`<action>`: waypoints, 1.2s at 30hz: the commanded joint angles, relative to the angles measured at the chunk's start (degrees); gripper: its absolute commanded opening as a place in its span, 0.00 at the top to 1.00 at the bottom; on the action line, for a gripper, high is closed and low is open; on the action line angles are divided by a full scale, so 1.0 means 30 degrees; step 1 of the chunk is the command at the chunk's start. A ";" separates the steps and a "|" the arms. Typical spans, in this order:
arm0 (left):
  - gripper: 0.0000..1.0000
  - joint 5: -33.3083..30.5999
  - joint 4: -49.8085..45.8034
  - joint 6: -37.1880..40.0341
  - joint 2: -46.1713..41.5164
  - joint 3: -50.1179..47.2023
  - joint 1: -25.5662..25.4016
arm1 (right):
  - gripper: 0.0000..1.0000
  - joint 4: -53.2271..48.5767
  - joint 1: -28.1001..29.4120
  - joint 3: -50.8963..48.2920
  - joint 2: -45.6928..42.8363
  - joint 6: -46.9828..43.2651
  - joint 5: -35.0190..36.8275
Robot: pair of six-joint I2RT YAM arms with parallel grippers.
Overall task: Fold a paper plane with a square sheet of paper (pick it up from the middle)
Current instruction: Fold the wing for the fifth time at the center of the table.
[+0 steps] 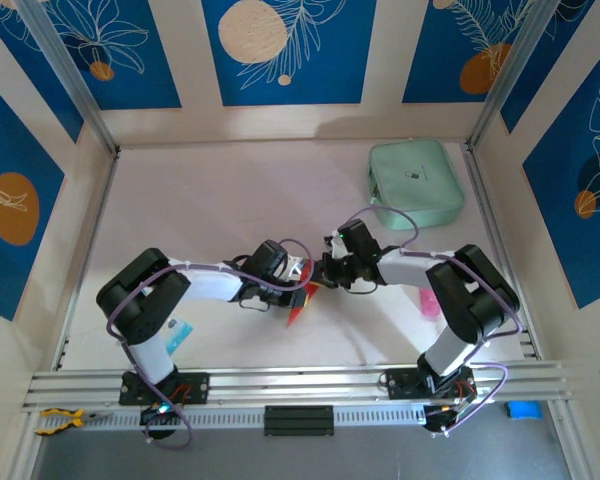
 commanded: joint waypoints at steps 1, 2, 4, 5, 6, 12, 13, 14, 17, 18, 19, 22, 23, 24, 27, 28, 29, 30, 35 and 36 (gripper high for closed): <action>1.00 -0.0363 -0.2447 0.0190 0.0651 -0.0655 0.0221 | 0.91 0.0131 0.0358 0.0368 0.1156 -0.0154 0.0027; 1.00 -0.0351 -0.2404 0.0132 0.0634 -0.0687 0.0245 | 0.91 -0.0013 0.0360 0.0372 0.1458 -0.0097 0.0281; 1.00 -0.0352 -0.2417 0.0103 0.0615 -0.0769 0.0320 | 0.92 0.0216 0.0256 0.0024 0.1807 -0.0059 0.0743; 1.00 -0.0371 -0.2446 0.0100 0.0619 -0.0818 0.0358 | 0.92 0.0510 0.0014 -0.0271 0.1954 -0.0007 0.0670; 1.00 -0.0374 -0.2446 0.0111 0.0605 -0.0882 0.0379 | 0.92 0.0851 -0.0261 -0.0539 0.2058 -0.0001 0.0546; 1.00 -0.0275 -0.2592 0.0302 0.0754 -0.1047 0.0472 | 0.92 0.1870 -0.2082 -0.1211 0.2262 -0.0175 -0.0217; 1.00 -0.0266 -0.2607 0.0322 0.0780 -0.1069 0.0455 | 0.91 0.1944 -0.2283 -0.1185 0.2301 -0.0206 -0.0312; 1.00 -0.0263 -0.2608 0.0335 0.0797 -0.1042 0.0481 | 0.91 0.1925 -0.2518 -0.1088 0.2374 -0.0250 -0.0373; 1.00 -0.0202 -0.2637 0.0335 0.0914 -0.1040 0.0489 | 0.91 0.1479 -0.3029 -0.0668 0.2634 -0.0305 -0.0188; 1.00 -0.0173 -0.2636 0.0335 0.0926 -0.1040 0.0503 | 0.91 0.1254 -0.3159 -0.0515 0.2704 -0.0275 -0.0020; 1.00 -0.0184 -0.2637 0.0367 0.0947 -0.1040 0.0496 | 0.91 0.0974 -0.3335 -0.0384 0.2751 -0.0221 0.0212; 1.00 -0.0118 -0.2636 0.0392 0.1013 -0.1040 0.0508 | 0.91 0.0643 -0.3803 -0.0090 0.2846 -0.0063 0.0581; 1.00 -0.0068 -0.2637 0.0384 0.1073 -0.1040 0.0498 | 0.91 0.0372 -0.3961 0.0067 0.2880 0.0021 0.0763; 1.00 -0.0030 -0.2637 0.0379 0.1102 -0.1040 0.0498 | 0.91 0.0137 -0.4082 0.0201 0.2875 0.0029 0.0920; 1.00 -0.0010 -0.2608 0.0364 0.1114 -0.1040 0.0492 | 0.91 -0.0532 -0.4315 0.0568 0.2828 0.0025 0.1494; 1.00 0.0033 -0.2633 0.0390 0.1103 -0.1024 0.0511 | 0.91 -0.0855 -0.4388 0.0700 0.2815 0.0059 0.1783; 1.00 0.0036 -0.2633 0.0364 0.1131 -0.1011 0.0525 | 0.91 -0.1033 -0.4455 0.0777 0.2787 0.0073 0.1972; 1.00 0.0028 -0.2633 0.0368 0.1153 -0.0981 0.0531 | 0.91 -0.1171 -0.4513 0.0821 0.2786 0.0114 0.2112; 1.00 0.0104 -0.2651 0.0447 0.1249 -0.0923 0.0551 | 0.91 -0.2003 -0.4691 0.1178 0.2588 0.0124 0.2994; 1.00 0.0118 -0.2636 0.0436 0.1280 -0.0903 0.0566 | 0.91 -0.2225 -0.4655 0.1290 0.2525 0.0043 0.3183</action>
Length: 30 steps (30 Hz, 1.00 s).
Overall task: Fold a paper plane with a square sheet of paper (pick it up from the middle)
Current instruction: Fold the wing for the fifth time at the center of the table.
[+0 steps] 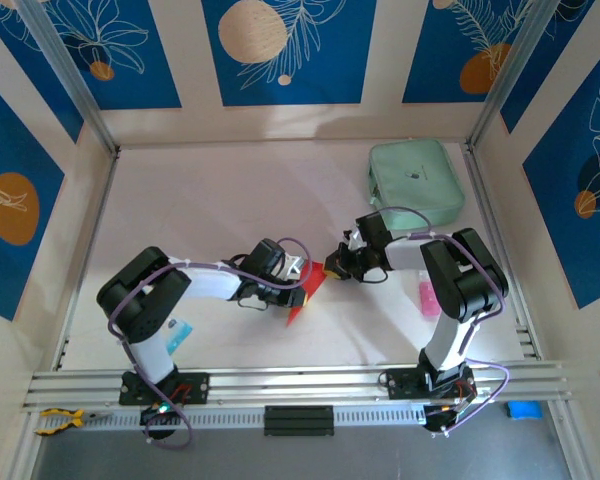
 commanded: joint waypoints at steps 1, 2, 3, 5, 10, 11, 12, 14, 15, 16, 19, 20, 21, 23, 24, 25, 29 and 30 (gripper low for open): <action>1.00 -0.0584 -0.2877 0.0447 0.1103 -0.0770 0.0136 | 0.91 -0.1838 -0.0882 0.0404 0.0122 -0.0159 0.4280; 1.00 -0.0583 -0.2874 0.0456 0.1100 -0.0770 0.0154 | 0.91 -0.2198 -0.0824 0.0575 0.0000 -0.0208 0.4666; 1.00 -0.0557 -0.2877 0.0446 0.1096 -0.0770 0.0188 | 0.91 -0.2448 -0.0792 0.0694 -0.0133 -0.0274 0.4939; 1.00 -0.0529 -0.2849 0.0496 0.1125 -0.0770 0.0167 | 0.91 -0.3010 -0.0692 0.0968 -0.0406 -0.0492 0.5551; 1.00 -0.0473 -0.2819 0.0525 0.1111 -0.0821 0.0214 | 0.91 -0.4068 -0.0509 0.1655 -0.0927 -0.0962 0.6314; 1.00 -0.0440 -0.2819 0.0529 0.1096 -0.0799 0.0219 | 0.91 -0.4188 -0.0431 0.1769 -0.1052 -0.1117 0.6314; 1.00 -0.0440 -0.2819 0.0488 0.1096 -0.0796 0.0234 | 0.91 -0.4333 -0.0353 0.1849 -0.1170 -0.1197 0.6330; 1.00 -0.0409 -0.2789 0.0507 0.1074 -0.0799 0.0206 | 0.91 -0.4476 -0.0106 0.1905 -0.1667 -0.1434 0.6300; 1.00 -0.0424 -0.2791 0.0497 0.1038 -0.0799 0.0219 | 0.91 -0.4476 0.0090 0.1841 -0.2021 -0.1493 0.6407; 1.00 -0.0423 -0.2764 0.0477 0.1025 -0.0814 0.0220 | 0.91 -0.4433 0.0239 0.1766 -0.2393 -0.1551 0.6488; 1.00 -0.0392 -0.2687 0.0426 0.0965 -0.0881 0.0220 | 0.90 -0.4030 0.0662 0.1376 -0.3316 -0.1445 0.6418; 1.00 -0.0379 -0.2701 0.0401 0.0935 -0.0872 0.0220 | 0.90 -0.3802 0.0792 0.1110 -0.3594 -0.1365 0.6262; 1.00 -0.0413 -0.2687 0.0380 0.0895 -0.0872 0.0221 | 0.89 -0.3389 0.0913 0.0832 -0.3837 -0.1314 0.6053; 1.00 -0.0458 -0.2645 0.0328 0.0789 -0.0913 0.0240 | 0.88 -0.1983 0.1208 0.0063 -0.4157 -0.1056 0.4966; 1.00 -0.0463 -0.2643 0.0300 0.0752 -0.0916 0.0232 | 0.88 -0.1156 0.1336 -0.0245 -0.4145 -0.0989 0.4232; 1.00 -0.0438 -0.2614 0.0270 0.0719 -0.0891 0.0234 | 0.88 -0.0457 0.1424 -0.0427 -0.3918 -0.0876 0.3299; 1.00 -0.0201 -0.2497 0.0071 0.0574 -0.0690 0.0234 | 0.91 0.0218 0.1783 -0.0478 -0.2673 -0.0587 0.2308; 1.00 -0.0107 -0.2485 0.0007 0.0526 -0.0613 0.0229 | 0.91 0.0045 0.1769 -0.0489 -0.2402 -0.0501 0.2432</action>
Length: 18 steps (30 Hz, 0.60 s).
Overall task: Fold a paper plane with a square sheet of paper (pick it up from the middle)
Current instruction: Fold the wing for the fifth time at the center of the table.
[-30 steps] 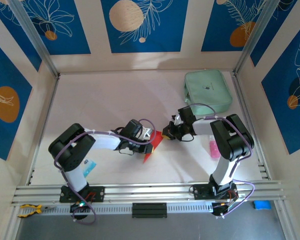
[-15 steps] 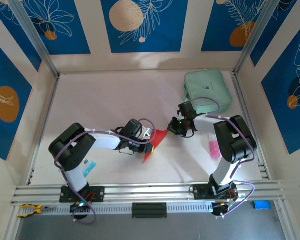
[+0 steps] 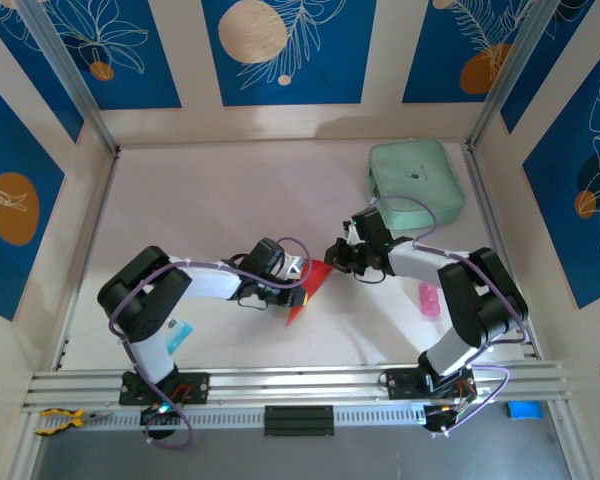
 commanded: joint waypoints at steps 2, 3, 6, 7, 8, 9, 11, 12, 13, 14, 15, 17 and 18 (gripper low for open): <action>1.00 -0.0204 -0.2725 -0.0034 0.0279 -0.0450 0.0118 | 0.92 0.0563 -0.0102 -0.0314 0.1330 0.0398 -0.1122; 1.00 -0.0145 -0.2808 -0.0044 0.0209 -0.0354 0.0139 | 0.93 0.0645 -0.0175 -0.0389 0.1516 0.0430 -0.1138; 1.00 0.0048 -0.3115 -0.0049 -0.0139 -0.0044 0.0140 | 0.97 0.0194 -0.0452 -0.0347 0.2002 0.0364 -0.0838; 1.00 0.0126 -0.3258 -0.0050 -0.0265 0.0086 0.0132 | 0.97 -0.0368 -0.0487 -0.0165 0.2192 0.0251 -0.0485; 1.00 0.0215 -0.3393 -0.0067 -0.0393 0.0295 0.0135 | 0.98 -0.0736 -0.0503 -0.0076 0.2326 0.0083 -0.0259; 1.00 0.0317 -0.3475 -0.0104 -0.0568 0.0490 0.0140 | 0.98 -0.0833 -0.0537 -0.0084 0.2433 -0.0001 -0.0224; 1.00 0.0658 -0.3522 -0.0227 -0.0868 0.1022 0.0120 | 0.98 -0.0811 -0.0544 -0.0192 0.2550 -0.0062 -0.0222; 0.99 0.0842 -0.3469 -0.0289 -0.0979 0.1262 0.0139 | 0.98 -0.0837 -0.0548 -0.0248 0.2636 -0.0055 -0.0215; 0.97 0.1033 -0.3398 -0.0412 -0.1014 0.1579 0.0121 | 0.98 -0.0839 -0.0531 -0.0300 0.2676 -0.0070 -0.0215; 0.96 0.1221 -0.3246 -0.0483 -0.1004 0.1839 0.0136 | 0.98 -0.0814 -0.0543 -0.0314 0.2689 -0.0063 -0.0190; 0.95 0.1395 -0.3045 -0.0585 -0.0889 0.2115 0.0114 | 0.98 -0.0765 -0.0565 -0.0363 0.2696 -0.0041 -0.0186; 0.93 0.1717 -0.2806 -0.0705 -0.0407 0.2786 0.0096 | 0.98 -0.0723 -0.0548 -0.0424 0.2721 -0.0048 -0.0186; 0.92 0.1841 -0.2691 -0.0795 -0.0078 0.3158 0.0107 | 0.98 -0.0722 -0.0551 -0.0421 0.2762 -0.0006 -0.0186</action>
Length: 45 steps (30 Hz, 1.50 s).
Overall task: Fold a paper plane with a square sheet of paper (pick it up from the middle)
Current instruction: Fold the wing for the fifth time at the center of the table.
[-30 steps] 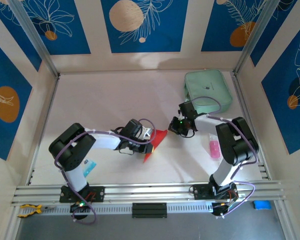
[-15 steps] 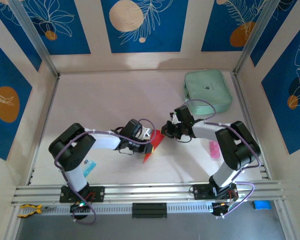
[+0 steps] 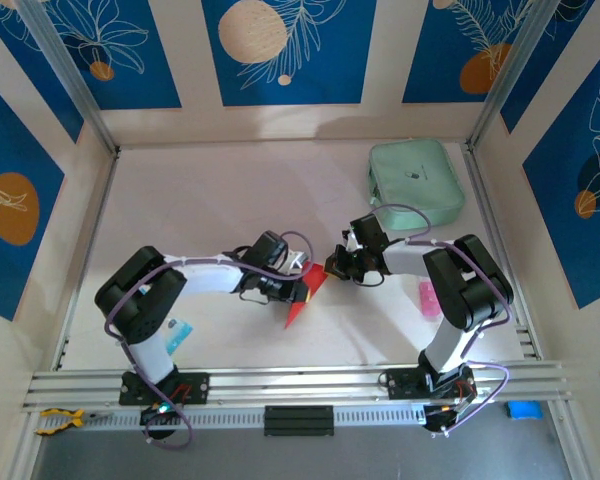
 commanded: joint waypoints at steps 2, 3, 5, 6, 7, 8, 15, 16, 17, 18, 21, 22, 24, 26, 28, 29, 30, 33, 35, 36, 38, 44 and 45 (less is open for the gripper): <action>0.90 0.1072 0.0027 -0.0354 0.1052 0.1712 0.0067 | 0.98 -0.1090 -0.0077 -0.0252 0.0827 -0.0295 0.0574; 0.90 0.1071 -0.0012 -0.0371 0.1455 0.1986 0.0068 | 0.98 -0.1072 -0.0098 -0.0268 0.0849 -0.0303 0.0572; 0.90 0.0906 -0.0469 -0.0208 0.2223 0.2479 0.0085 | 0.98 -0.1079 -0.0100 -0.0327 0.0820 -0.0231 0.0601; 0.90 0.0933 -0.0678 -0.0089 0.2554 0.2625 0.0049 | 0.98 -0.1093 -0.0078 -0.0370 0.0788 -0.0229 0.0623; 0.90 0.0940 -0.0800 0.0030 0.2780 0.2618 0.0036 | 0.98 -0.1123 -0.0099 -0.0407 0.0760 -0.0230 0.0631; 0.90 0.0833 -0.0875 0.0082 0.2906 0.2463 0.0030 | 0.98 -0.1148 -0.0092 -0.0446 0.0738 -0.0202 0.0666; 0.88 0.0236 -0.1694 0.0895 0.2303 0.0614 0.0000 | 0.98 -0.1335 -0.0116 -0.0513 0.0785 -0.0200 0.0895; 0.88 0.0149 -0.1837 0.1009 0.2140 0.0455 -0.0043 | 0.98 -0.1392 -0.0128 -0.0507 0.0842 -0.0229 0.0894; 0.87 0.0133 -0.1968 0.1144 0.2028 0.0370 -0.0008 | 0.98 -0.1434 -0.0129 -0.0477 0.0861 -0.0230 0.0938; 0.87 0.0139 -0.2156 0.1252 0.1867 0.0351 -0.0042 | 0.98 -0.1498 -0.0127 -0.0441 0.0930 -0.0230 0.0936; 0.85 0.0201 -0.2512 0.1514 0.1357 0.0310 -0.0081 | 0.98 -0.1650 -0.0122 -0.0374 0.0929 -0.0263 0.0982; 0.84 0.0171 -0.2656 0.1588 0.1168 0.0285 -0.0101 | 0.98 -0.1694 -0.0119 -0.0360 0.0936 -0.0277 0.1026; 0.83 0.0007 -0.3113 0.1819 0.0924 0.0232 -0.0114 | 0.98 -0.1717 -0.0116 -0.0334 0.0942 -0.0285 0.1041; 0.83 -0.0269 -0.3460 0.2022 0.0681 0.0029 -0.0132 | 0.98 -0.1710 -0.0150 -0.0331 0.0931 -0.0259 0.1057; 0.83 -0.0502 -0.3842 0.2180 0.0410 -0.0340 -0.0161 | 0.98 -0.1745 -0.0132 -0.0331 0.0934 -0.0259 0.1067; 0.83 -0.0603 -0.3961 0.2261 0.0242 -0.0583 -0.0157 | 0.98 -0.1767 -0.0116 -0.0331 0.0934 -0.0259 0.1066; 0.84 -0.0748 -0.4062 0.2279 0.0004 -0.0851 -0.0178 | 0.98 -0.1781 -0.0155 -0.0331 0.0936 -0.0259 0.1100; 0.85 -0.1146 -0.4123 0.2125 -0.0742 -0.1763 -0.0204 | 0.98 -0.1789 -0.0156 -0.0360 0.0925 -0.0259 0.1099; 0.85 -0.1229 -0.3952 0.1910 -0.1106 -0.2203 -0.0179 | 0.98 -0.1792 -0.0155 -0.0329 0.0922 -0.0257 0.1085; 0.85 -0.1240 -0.3865 0.1806 -0.1239 -0.2365 -0.0190 | 0.98 -0.1770 -0.0108 -0.0302 0.0958 -0.0263 0.1065; 0.86 -0.1300 -0.3761 0.1672 -0.1503 -0.2577 -0.0205 | 0.98 -0.1771 -0.0122 -0.0273 0.0932 -0.0302 0.1026; 0.91 -0.1610 -0.3565 0.1606 -0.1974 -0.2821 -0.0205 | 0.97 -0.1404 -0.0112 -0.0413 0.0602 -0.0317 0.0709; 0.92 -0.1655 -0.3561 0.1640 -0.1947 -0.2777 -0.0204 | 0.97 -0.1142 -0.0138 -0.0448 0.0456 -0.0360 0.0426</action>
